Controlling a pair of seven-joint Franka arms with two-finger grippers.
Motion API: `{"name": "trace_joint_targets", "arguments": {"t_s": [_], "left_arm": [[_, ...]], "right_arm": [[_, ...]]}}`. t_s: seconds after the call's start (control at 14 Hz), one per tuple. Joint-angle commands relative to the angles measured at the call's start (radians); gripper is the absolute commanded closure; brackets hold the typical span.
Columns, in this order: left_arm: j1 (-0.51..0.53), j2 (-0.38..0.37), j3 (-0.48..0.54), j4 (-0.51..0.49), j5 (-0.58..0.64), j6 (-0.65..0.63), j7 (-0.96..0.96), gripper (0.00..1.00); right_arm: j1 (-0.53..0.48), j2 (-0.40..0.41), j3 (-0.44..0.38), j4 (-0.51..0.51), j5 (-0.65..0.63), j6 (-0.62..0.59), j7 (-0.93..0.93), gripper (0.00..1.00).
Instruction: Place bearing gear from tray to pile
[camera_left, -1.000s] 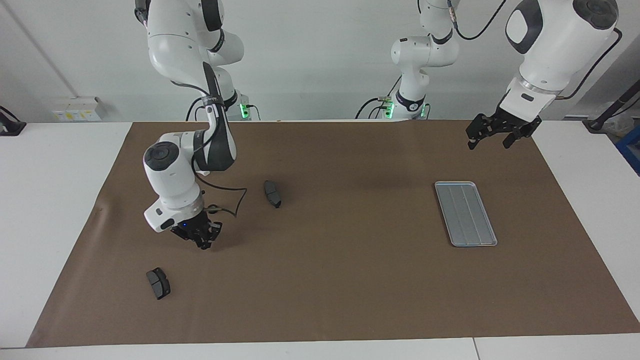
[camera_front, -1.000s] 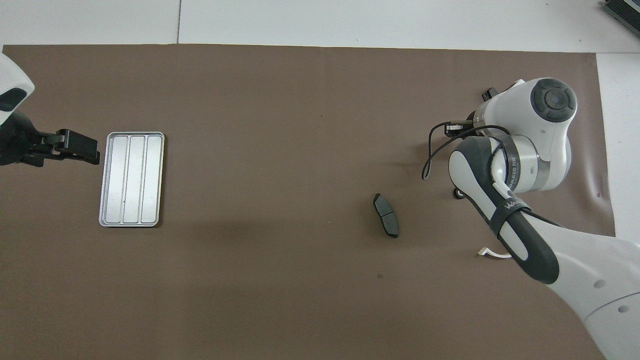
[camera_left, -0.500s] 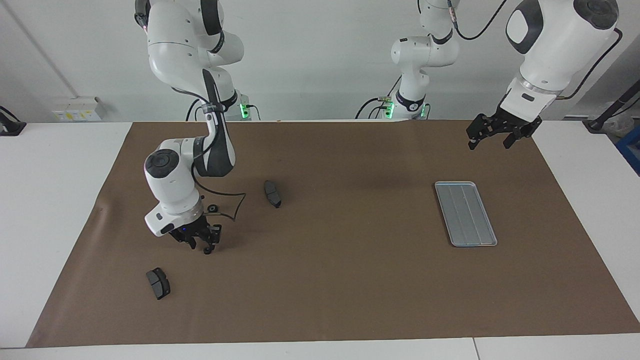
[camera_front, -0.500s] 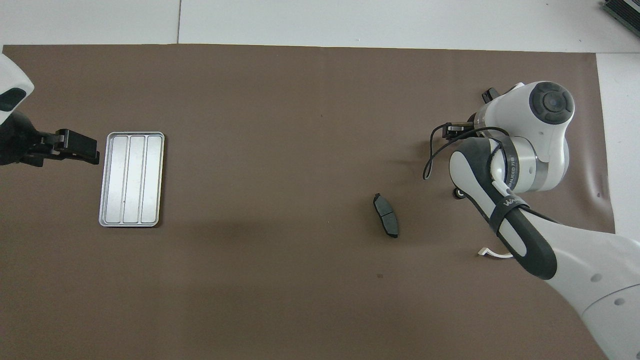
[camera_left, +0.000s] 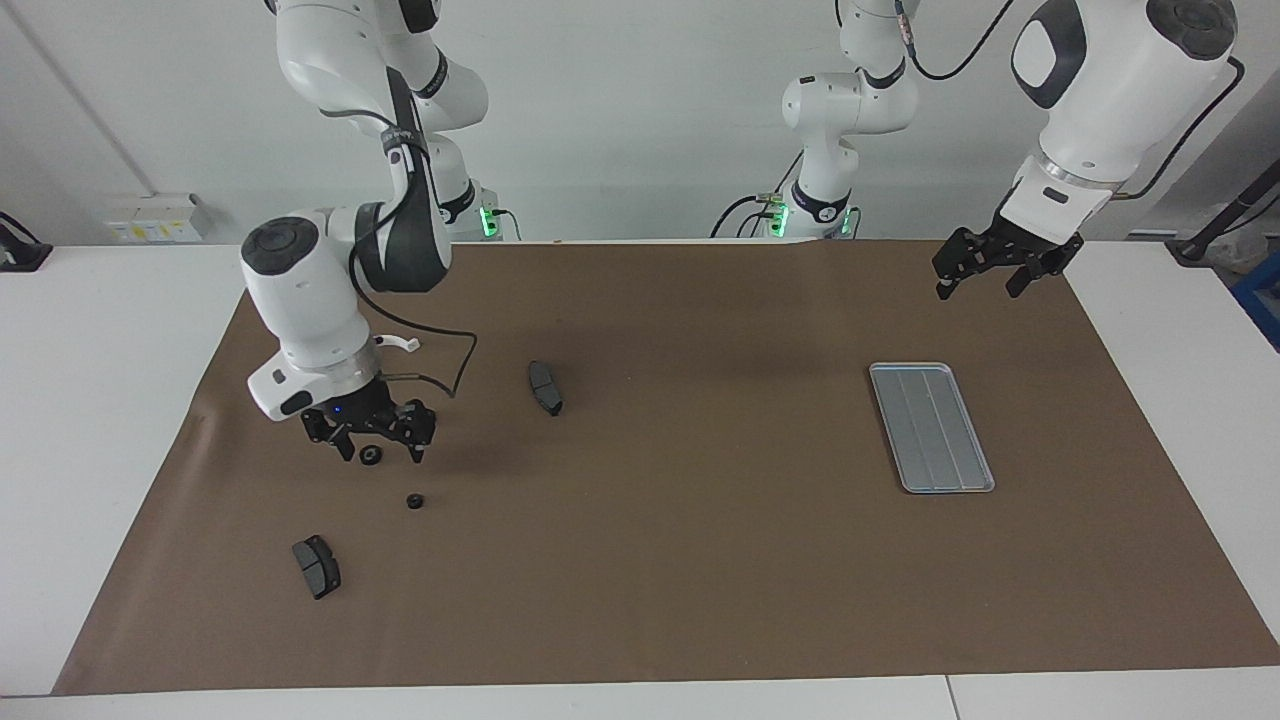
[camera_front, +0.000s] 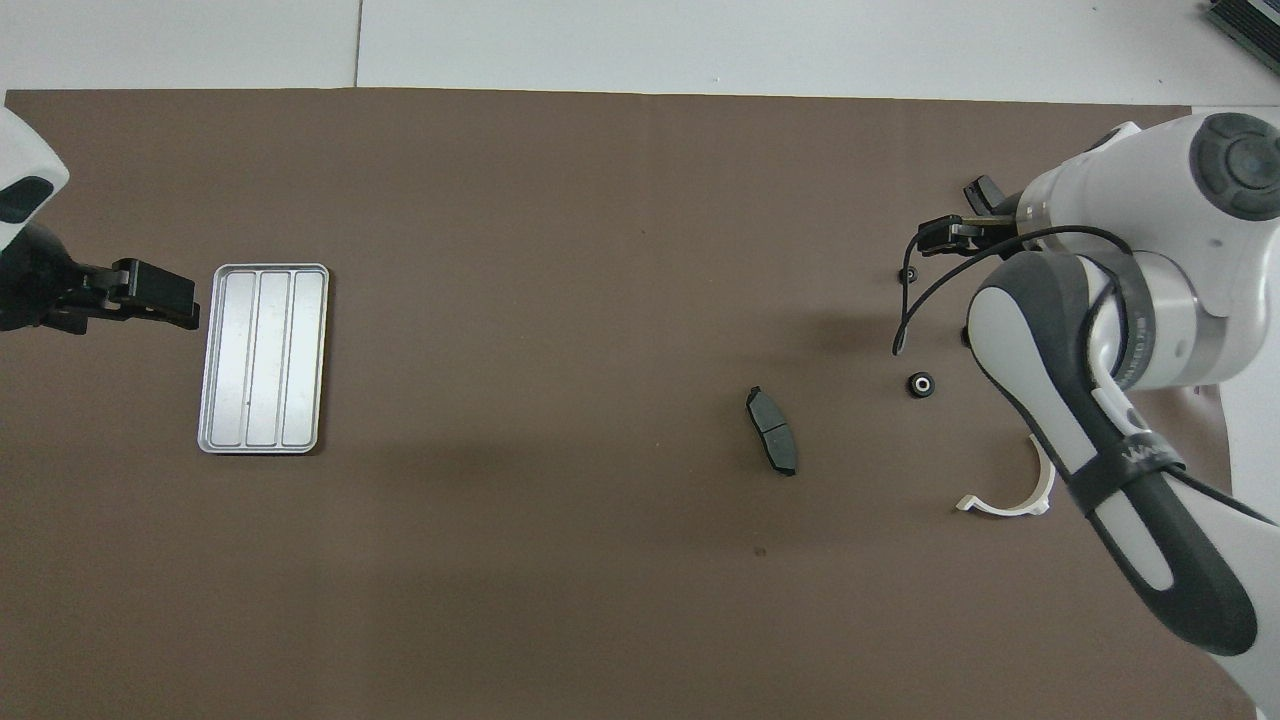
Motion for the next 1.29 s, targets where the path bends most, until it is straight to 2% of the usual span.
{"name": "trace_joint_targets", "arguments": {"t_s": [0.0,0.36,0.5,0.64,0.79,1.21], "left_arm": [[0.001,-0.033,0.002,-0.039,0.015,0.014,0.004,0.00],[0.001,-0.033,0.002,-0.039,0.015,0.014,0.004,0.00],[0.001,-0.033,0.002,-0.039,0.015,0.014,0.004,0.00],[0.001,-0.034,0.000,-0.039,0.015,0.014,0.002,0.00],[0.001,-0.034,0.002,-0.039,0.015,0.014,0.002,0.00],[0.001,-0.033,0.002,-0.039,0.013,0.014,0.002,0.00]], "right_arm": [[-0.033,-0.086,0.012,0.029,-0.011,-0.133,-0.025,0.00],[-0.055,-0.247,0.011,0.031,-0.014,-0.356,-0.022,0.00],[-0.121,-0.292,0.034,0.049,-0.014,-0.443,-0.030,0.00],[-0.125,-0.296,0.037,0.086,-0.027,-0.516,-0.030,0.00],[-0.123,-0.319,0.043,0.086,-0.064,-0.527,-0.028,0.00],[-0.076,-0.338,0.026,0.090,-0.058,-0.595,-0.022,0.00]]}}
